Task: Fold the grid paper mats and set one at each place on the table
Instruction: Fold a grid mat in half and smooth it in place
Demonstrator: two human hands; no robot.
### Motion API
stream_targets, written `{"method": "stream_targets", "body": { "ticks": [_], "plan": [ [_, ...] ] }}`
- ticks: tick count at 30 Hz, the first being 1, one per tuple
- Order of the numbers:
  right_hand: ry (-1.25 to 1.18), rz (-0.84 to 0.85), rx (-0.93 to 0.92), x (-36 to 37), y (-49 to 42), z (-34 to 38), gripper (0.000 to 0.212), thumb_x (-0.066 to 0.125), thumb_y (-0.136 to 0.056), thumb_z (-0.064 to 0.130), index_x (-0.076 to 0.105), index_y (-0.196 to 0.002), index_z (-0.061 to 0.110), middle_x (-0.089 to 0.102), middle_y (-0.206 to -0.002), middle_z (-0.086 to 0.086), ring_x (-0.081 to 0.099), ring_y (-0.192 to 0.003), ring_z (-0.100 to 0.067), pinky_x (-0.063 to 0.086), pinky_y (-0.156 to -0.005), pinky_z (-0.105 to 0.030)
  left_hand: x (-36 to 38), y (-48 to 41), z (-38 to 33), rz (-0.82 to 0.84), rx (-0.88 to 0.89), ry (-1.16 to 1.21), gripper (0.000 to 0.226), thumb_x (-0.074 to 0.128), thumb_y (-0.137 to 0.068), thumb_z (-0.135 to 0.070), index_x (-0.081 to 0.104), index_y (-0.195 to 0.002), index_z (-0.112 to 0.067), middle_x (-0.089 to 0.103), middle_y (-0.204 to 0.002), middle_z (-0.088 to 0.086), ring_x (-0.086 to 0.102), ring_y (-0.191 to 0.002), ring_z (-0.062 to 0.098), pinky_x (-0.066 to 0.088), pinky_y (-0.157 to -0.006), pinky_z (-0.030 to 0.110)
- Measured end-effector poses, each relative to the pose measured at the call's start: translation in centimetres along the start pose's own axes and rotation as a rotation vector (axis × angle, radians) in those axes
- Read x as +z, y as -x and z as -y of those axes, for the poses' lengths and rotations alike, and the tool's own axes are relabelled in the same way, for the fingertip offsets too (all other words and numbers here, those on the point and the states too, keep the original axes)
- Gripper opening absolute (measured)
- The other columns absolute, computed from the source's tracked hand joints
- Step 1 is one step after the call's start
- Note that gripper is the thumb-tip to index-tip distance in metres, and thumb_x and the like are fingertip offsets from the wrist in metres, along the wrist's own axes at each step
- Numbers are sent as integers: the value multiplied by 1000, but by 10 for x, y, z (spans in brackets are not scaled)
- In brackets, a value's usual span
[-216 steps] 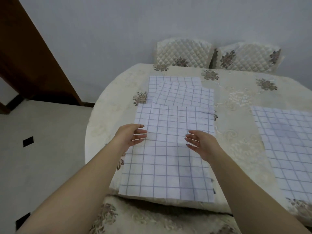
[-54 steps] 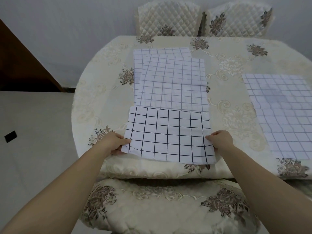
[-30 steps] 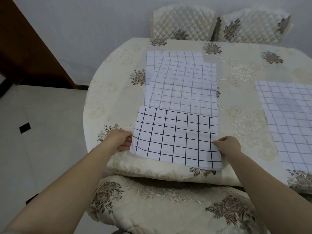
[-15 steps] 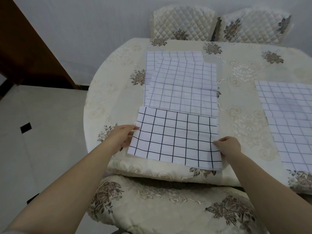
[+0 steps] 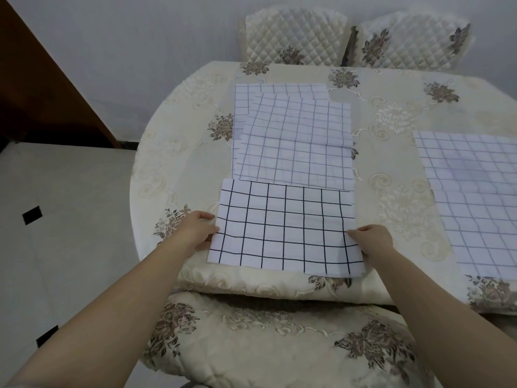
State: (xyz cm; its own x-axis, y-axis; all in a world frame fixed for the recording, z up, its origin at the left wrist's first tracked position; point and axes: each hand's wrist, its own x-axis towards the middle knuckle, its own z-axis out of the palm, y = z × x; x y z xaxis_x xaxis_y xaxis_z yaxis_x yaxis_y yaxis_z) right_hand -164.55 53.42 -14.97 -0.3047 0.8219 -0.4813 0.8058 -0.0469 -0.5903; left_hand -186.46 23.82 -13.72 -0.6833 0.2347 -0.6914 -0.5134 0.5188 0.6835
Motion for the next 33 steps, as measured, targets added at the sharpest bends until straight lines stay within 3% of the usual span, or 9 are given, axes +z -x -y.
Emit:
{"method": "stream_targets", "body": {
  "ticks": [3,8,10,14,19,22,27,31,33],
  "plan": [
    [8,15,6,-3,1,-3,20,72,-79,16,58,-65,14,68,-87,-16,66,-88,-35,54,-87,-49,-2,2,2,14,-17,-16,28,59,-89,5,52,-114,-5,60,-77,10,58,-60,19,50,-40,22],
    [93,27,-23,-5,-1,-6,19,72,-80,25,63,-82,9,68,-88,-12,62,-81,-27,52,-78,-38,-4,-2,2,-21,8,-167,23,65,-88,-5,56,-110,-2,67,-80,14,64,-63,24,58,-57,34],
    [149,-12,-51,-6,-2,-4,25,70,-81,30,62,-92,9,67,-93,-9,59,-82,-24,46,-72,-33,-4,-1,-5,-120,122,-390,18,64,-88,-14,59,-103,-5,70,-79,13,64,-62,25,55,-62,36],
    [274,-155,-230,0,-3,12,33,63,-85,27,56,-111,9,58,-108,-12,53,-105,-31,43,-79,-36,7,-6,-26,-319,447,-764,27,58,-89,-21,62,-111,-7,64,-110,11,61,-98,29,50,-84,37],
    [448,-50,-530,34,-1,52,35,55,-90,25,56,-123,14,50,-131,-9,39,-124,-29,38,-99,-40,46,-28,-49,-239,678,-952,36,50,-94,-15,55,-127,-3,50,-134,13,44,-124,31,42,-94,40],
    [586,78,-675,52,-1,69,42,52,-92,27,49,-133,16,42,-143,-6,32,-133,-27,33,-107,-39,54,-43,-57,-299,565,-805,39,47,-95,-11,48,-133,-3,45,-138,17,42,-125,33,40,-95,41],
    [795,226,-697,66,-8,75,50,47,-95,31,36,-144,24,22,-157,-4,19,-144,-26,27,-113,-43,42,-65,-69,-292,330,-457,43,42,-90,2,53,-131,-7,52,-132,17,54,-116,32,44,-87,32],
    [788,168,-714,70,-11,72,45,46,-95,29,40,-140,28,33,-150,-1,30,-136,-25,33,-107,-42,29,-73,-70,-206,303,-339,47,33,-86,9,70,-109,-11,63,-120,13,60,-106,32,48,-78,30],
    [769,118,-727,72,-12,76,40,45,-95,28,46,-135,28,42,-142,0,36,-130,-24,35,-103,-40,24,-76,-74,-164,283,-299,39,37,-88,4,72,-99,-12,68,-105,11,64,-92,30,50,-72,29]
  ]
}}
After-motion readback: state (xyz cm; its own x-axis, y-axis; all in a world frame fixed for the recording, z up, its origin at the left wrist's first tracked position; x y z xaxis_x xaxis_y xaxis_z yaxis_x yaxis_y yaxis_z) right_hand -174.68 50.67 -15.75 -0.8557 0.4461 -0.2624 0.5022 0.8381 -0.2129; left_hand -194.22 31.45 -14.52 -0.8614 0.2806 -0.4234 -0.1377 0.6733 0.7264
